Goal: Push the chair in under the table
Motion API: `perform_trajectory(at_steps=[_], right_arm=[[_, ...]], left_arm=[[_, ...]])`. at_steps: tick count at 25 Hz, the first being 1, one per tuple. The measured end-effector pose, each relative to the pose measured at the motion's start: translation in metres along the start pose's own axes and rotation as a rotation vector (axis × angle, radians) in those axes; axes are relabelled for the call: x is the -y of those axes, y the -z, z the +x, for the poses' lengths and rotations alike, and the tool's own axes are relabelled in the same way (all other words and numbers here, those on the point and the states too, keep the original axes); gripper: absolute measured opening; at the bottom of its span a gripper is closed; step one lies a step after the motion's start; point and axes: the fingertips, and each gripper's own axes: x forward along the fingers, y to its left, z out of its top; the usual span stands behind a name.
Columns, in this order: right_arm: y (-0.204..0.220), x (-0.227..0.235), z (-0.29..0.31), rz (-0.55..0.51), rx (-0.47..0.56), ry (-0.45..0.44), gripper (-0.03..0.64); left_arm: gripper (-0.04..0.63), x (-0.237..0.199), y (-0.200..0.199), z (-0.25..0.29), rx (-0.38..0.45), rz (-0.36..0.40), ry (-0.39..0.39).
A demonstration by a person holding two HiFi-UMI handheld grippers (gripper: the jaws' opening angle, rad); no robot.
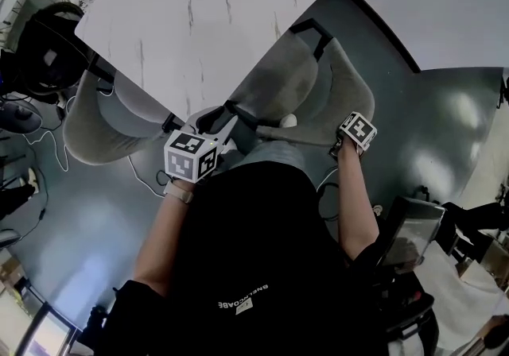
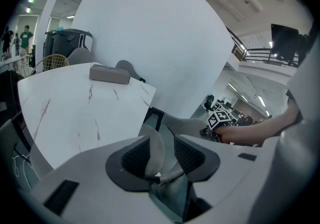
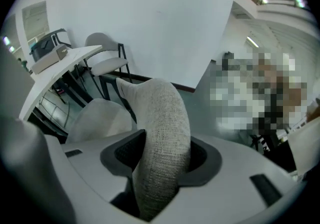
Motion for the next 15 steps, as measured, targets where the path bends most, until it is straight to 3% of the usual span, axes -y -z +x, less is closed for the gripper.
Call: perform_trajectory(at_steps=[4, 11, 15], right_arm=[[-0.002, -0.003, -0.016, -0.057, 0.061, 0.044, 0.196], [-0.007, -0.001, -0.049, -0.069, 0.125, 0.085, 0.196], [-0.018, -0.017, -0.081, -0.088, 0.228, 0.049, 0.196]], left_arm=[[0.141, 0.001, 0.005, -0.009, 0.007, 0.004, 0.004], [0.141, -0.006, 0.012, -0.026, 0.023, -0.001, 0.02], [0.141, -0.006, 0.007, -0.025, 0.043, 0.004, 0.06]])
